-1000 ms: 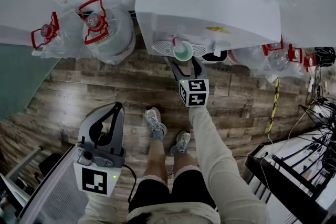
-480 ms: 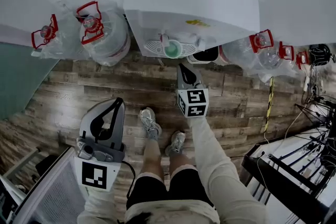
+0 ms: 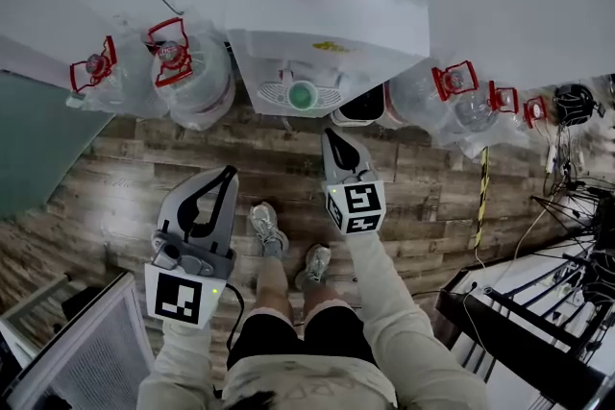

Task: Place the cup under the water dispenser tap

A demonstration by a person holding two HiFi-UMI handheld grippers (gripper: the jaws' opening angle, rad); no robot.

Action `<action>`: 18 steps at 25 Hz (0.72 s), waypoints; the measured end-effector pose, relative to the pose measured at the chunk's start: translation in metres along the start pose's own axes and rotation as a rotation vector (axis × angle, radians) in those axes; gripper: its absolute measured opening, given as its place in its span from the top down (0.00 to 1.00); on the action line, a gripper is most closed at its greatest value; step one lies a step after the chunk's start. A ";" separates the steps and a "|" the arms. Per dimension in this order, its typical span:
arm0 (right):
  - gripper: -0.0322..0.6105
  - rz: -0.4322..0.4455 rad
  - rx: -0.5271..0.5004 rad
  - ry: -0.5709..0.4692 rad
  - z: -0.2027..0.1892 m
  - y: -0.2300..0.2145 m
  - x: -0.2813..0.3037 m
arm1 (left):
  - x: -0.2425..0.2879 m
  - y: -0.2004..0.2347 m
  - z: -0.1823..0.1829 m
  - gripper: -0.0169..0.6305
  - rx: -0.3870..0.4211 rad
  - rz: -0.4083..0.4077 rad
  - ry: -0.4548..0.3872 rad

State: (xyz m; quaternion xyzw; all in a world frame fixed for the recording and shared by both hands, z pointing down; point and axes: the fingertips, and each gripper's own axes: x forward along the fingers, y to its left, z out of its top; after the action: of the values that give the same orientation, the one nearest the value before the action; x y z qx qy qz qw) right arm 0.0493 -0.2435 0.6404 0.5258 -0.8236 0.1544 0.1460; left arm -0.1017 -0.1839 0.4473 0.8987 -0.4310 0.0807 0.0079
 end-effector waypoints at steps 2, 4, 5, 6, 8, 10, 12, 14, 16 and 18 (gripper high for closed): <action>0.94 0.002 -0.007 -0.018 0.013 0.003 -0.015 | -0.003 -0.005 0.008 0.97 -0.007 0.002 -0.002; 0.94 0.003 -0.011 -0.036 0.027 0.005 -0.030 | -0.005 -0.010 0.016 0.97 -0.008 0.005 -0.004; 0.94 0.005 -0.013 -0.044 0.034 0.007 -0.037 | -0.007 -0.012 0.019 0.97 -0.008 0.007 -0.004; 0.94 0.008 -0.013 -0.051 0.040 0.009 -0.044 | -0.009 -0.014 0.023 0.97 -0.010 0.008 -0.005; 0.94 0.022 -0.006 -0.061 0.053 0.014 -0.058 | -0.012 -0.018 0.030 0.97 -0.025 0.006 -0.016; 0.94 0.036 0.000 -0.075 0.067 0.019 -0.072 | -0.014 -0.022 0.039 0.97 -0.042 0.006 -0.029; 0.94 0.044 -0.009 -0.091 0.081 0.023 -0.086 | -0.016 -0.025 0.047 0.97 -0.050 0.009 -0.033; 0.94 0.049 -0.029 -0.105 0.095 0.028 -0.100 | -0.019 -0.029 0.055 0.97 -0.050 0.012 -0.034; 0.94 0.054 -0.051 -0.118 0.109 0.033 -0.114 | -0.023 -0.033 0.065 0.97 -0.048 0.014 -0.036; 0.94 0.060 -0.082 -0.130 0.122 0.037 -0.127 | -0.027 -0.037 0.075 0.97 -0.042 0.015 -0.040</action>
State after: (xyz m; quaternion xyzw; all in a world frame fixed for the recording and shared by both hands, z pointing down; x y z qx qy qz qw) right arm 0.0574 -0.1742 0.4746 0.5033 -0.8525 0.0905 0.1087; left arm -0.0793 -0.1463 0.3715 0.8965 -0.4395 0.0538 0.0174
